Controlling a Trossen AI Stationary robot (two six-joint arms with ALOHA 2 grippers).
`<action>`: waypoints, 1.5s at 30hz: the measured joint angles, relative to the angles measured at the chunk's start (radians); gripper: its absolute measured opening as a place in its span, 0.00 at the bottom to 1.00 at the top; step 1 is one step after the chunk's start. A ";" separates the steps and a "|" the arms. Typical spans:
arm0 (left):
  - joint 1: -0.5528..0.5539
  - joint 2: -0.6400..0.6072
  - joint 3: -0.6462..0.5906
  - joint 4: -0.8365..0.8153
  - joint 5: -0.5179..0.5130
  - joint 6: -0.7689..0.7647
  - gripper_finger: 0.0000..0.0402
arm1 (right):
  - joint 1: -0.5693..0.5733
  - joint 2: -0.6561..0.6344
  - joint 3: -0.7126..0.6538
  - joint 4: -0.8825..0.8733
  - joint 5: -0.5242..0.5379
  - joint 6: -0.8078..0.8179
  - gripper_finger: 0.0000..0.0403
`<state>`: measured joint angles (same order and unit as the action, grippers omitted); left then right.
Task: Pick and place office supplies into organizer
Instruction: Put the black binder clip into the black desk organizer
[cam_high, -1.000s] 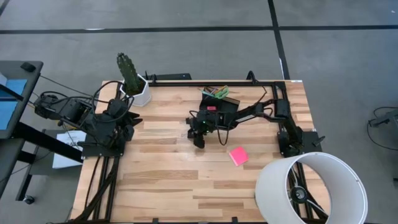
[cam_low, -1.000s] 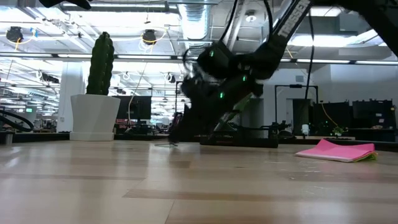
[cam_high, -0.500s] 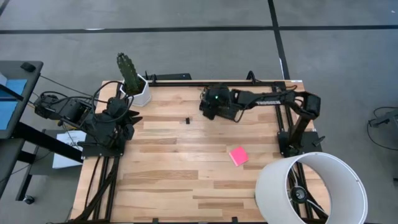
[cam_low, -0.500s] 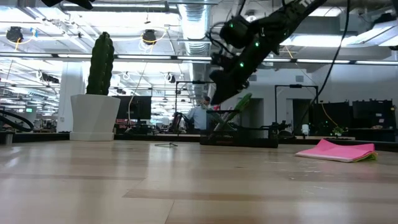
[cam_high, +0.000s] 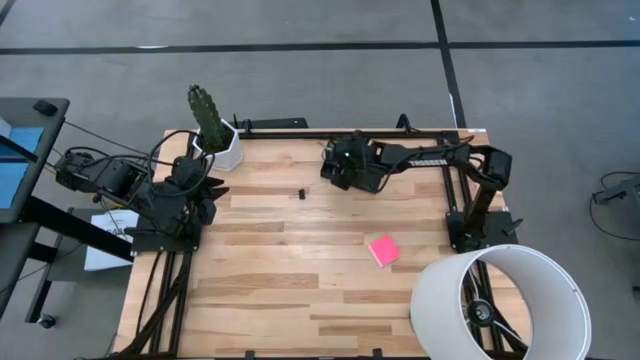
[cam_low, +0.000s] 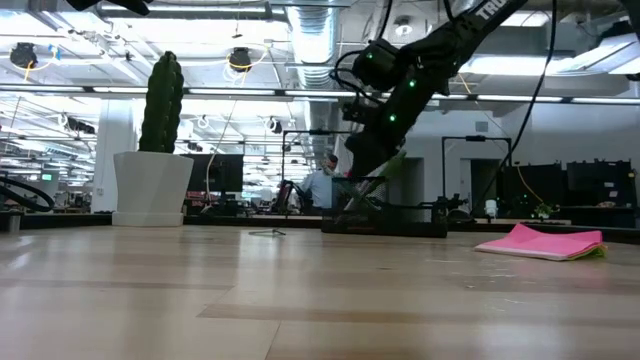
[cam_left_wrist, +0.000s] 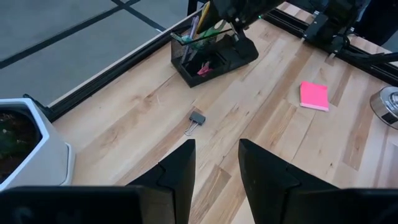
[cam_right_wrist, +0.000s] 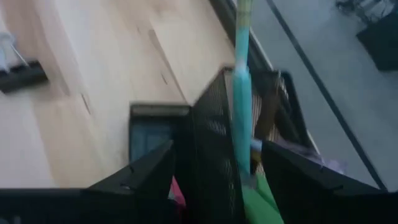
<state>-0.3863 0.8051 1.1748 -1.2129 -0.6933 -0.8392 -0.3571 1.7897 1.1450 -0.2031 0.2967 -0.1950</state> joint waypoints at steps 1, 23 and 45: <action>0.000 0.000 0.000 0.000 0.000 0.000 0.28 | -0.001 0.000 0.002 0.007 -0.001 0.000 0.59; 0.000 0.000 0.000 0.000 0.016 0.001 0.28 | 0.189 0.149 0.024 0.408 -0.461 -0.097 0.59; 0.000 0.000 0.000 -0.001 0.063 0.008 0.28 | 0.082 0.457 0.112 0.582 -0.509 -0.053 0.59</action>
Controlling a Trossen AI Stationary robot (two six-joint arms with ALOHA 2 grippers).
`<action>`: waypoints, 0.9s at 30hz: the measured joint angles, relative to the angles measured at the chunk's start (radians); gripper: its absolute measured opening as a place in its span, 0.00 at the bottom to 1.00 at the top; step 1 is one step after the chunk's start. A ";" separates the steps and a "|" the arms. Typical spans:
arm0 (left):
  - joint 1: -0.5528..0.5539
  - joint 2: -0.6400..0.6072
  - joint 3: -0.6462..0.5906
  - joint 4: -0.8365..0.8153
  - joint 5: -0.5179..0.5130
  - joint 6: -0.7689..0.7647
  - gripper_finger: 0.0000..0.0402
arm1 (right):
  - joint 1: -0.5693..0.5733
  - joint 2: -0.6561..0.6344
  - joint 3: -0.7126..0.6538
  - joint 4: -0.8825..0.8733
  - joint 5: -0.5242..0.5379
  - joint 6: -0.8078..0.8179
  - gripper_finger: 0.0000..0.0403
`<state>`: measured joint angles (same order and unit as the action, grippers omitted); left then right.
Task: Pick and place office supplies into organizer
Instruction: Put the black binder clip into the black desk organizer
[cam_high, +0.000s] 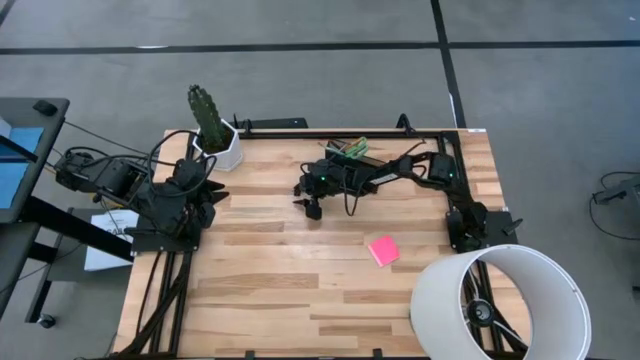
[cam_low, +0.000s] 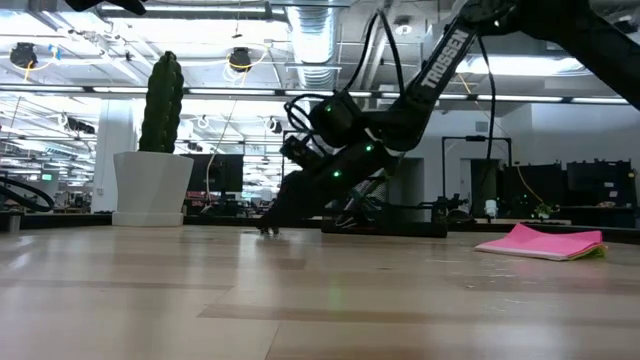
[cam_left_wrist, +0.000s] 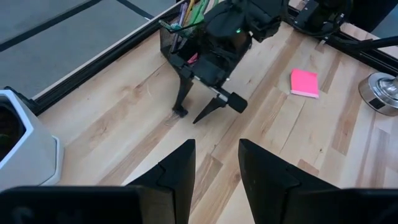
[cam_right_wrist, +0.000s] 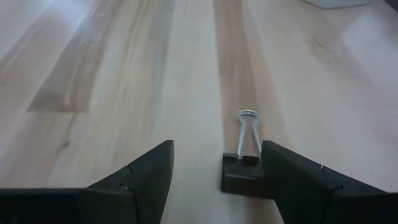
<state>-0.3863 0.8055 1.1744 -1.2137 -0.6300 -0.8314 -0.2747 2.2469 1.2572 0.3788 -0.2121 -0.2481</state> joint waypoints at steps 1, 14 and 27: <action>0.000 0.000 0.000 0.000 0.000 0.000 0.28 | -0.004 0.009 0.008 0.001 0.000 0.001 0.59; 0.000 0.000 0.000 0.000 -0.006 0.000 0.28 | -0.014 0.010 0.011 0.005 0.046 0.024 0.59; 0.000 0.000 0.000 0.000 -0.010 0.011 0.28 | -0.010 0.023 0.019 -0.044 0.060 0.177 0.50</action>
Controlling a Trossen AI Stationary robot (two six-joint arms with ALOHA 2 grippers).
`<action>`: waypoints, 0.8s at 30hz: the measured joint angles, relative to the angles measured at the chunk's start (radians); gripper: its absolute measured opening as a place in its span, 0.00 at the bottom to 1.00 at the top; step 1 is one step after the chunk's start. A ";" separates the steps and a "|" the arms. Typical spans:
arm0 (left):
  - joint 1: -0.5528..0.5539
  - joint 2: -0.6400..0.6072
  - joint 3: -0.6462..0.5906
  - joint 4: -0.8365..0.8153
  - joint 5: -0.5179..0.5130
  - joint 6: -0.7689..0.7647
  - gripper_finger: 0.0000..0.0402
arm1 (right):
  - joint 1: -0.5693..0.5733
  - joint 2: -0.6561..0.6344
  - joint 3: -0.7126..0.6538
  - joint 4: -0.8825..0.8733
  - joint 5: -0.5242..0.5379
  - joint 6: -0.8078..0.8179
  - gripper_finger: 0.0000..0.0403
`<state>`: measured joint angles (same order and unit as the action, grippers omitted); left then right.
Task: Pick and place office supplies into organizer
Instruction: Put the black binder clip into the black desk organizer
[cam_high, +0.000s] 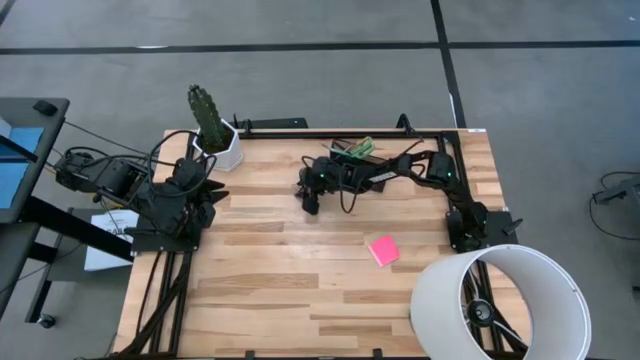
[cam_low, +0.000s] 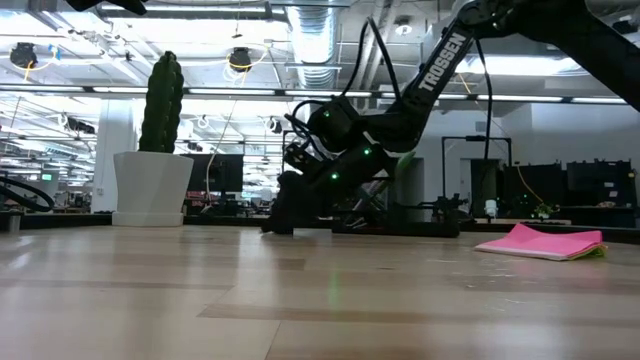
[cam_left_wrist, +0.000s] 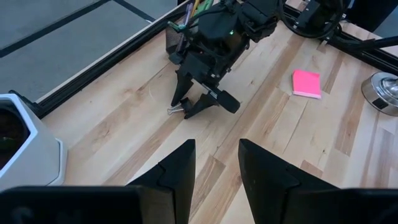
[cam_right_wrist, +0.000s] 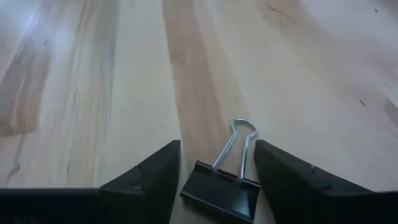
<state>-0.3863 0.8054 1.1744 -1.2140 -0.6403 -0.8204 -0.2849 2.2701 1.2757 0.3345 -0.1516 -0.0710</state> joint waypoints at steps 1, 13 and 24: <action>0.000 0.000 0.000 0.000 0.000 0.000 0.28 | 0.002 0.001 0.000 0.000 0.001 0.018 0.48; 0.000 0.000 0.000 0.001 0.005 -0.001 0.28 | 0.054 -0.048 -0.010 -0.005 -0.007 0.150 0.34; 0.000 0.000 0.000 0.001 0.005 -0.005 0.28 | 0.092 -0.353 -0.008 -0.305 0.293 0.067 0.35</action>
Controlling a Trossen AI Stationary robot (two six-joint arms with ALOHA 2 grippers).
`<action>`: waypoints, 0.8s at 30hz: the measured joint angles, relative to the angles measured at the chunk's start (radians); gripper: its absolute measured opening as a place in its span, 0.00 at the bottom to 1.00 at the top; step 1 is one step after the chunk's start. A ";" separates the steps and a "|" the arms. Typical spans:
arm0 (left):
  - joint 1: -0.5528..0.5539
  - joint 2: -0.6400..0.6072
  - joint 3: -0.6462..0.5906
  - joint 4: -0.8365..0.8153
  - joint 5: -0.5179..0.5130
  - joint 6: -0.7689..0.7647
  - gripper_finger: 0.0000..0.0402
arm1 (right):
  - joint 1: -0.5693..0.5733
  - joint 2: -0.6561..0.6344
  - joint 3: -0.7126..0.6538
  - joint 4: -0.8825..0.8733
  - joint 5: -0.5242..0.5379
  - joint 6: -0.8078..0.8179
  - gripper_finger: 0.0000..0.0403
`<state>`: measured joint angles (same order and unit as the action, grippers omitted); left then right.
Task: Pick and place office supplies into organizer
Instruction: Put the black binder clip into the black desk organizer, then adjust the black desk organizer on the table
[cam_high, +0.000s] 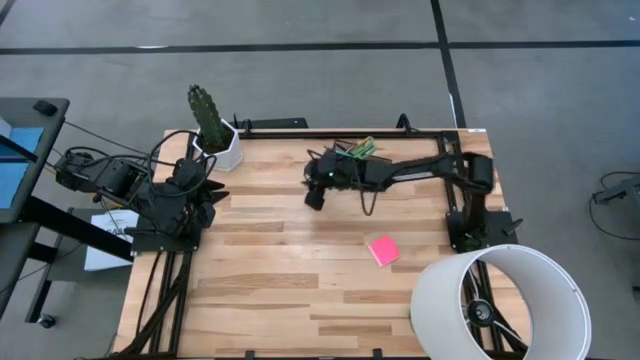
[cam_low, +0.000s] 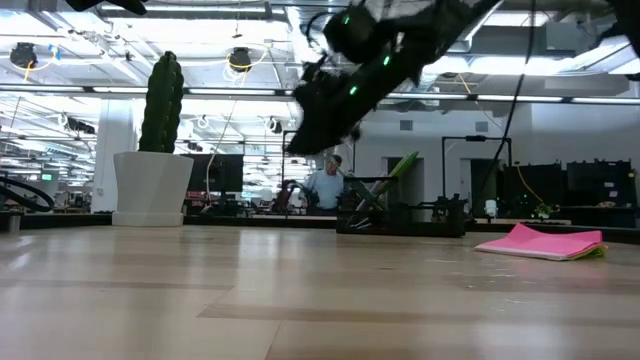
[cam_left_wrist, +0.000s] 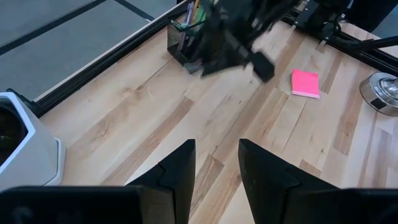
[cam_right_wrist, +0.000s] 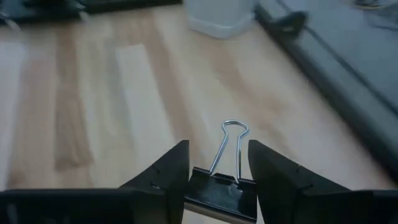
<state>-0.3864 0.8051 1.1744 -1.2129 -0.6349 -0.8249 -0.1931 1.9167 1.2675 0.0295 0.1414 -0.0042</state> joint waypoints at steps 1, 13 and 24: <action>0.000 0.000 0.000 0.000 0.000 0.000 0.28 | -0.006 -0.031 0.002 -0.056 0.021 -0.019 0.34; 0.000 0.002 0.000 0.001 -0.001 -0.009 0.28 | -0.141 -0.112 0.001 -0.434 0.010 -0.207 0.36; 0.000 0.064 0.000 0.001 0.011 -0.009 0.28 | -0.209 -0.112 0.001 -0.431 0.014 -0.319 0.58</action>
<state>-0.3864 0.8689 1.1744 -1.2119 -0.6236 -0.8341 -0.4024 1.8050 1.2690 -0.4014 0.1552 -0.3229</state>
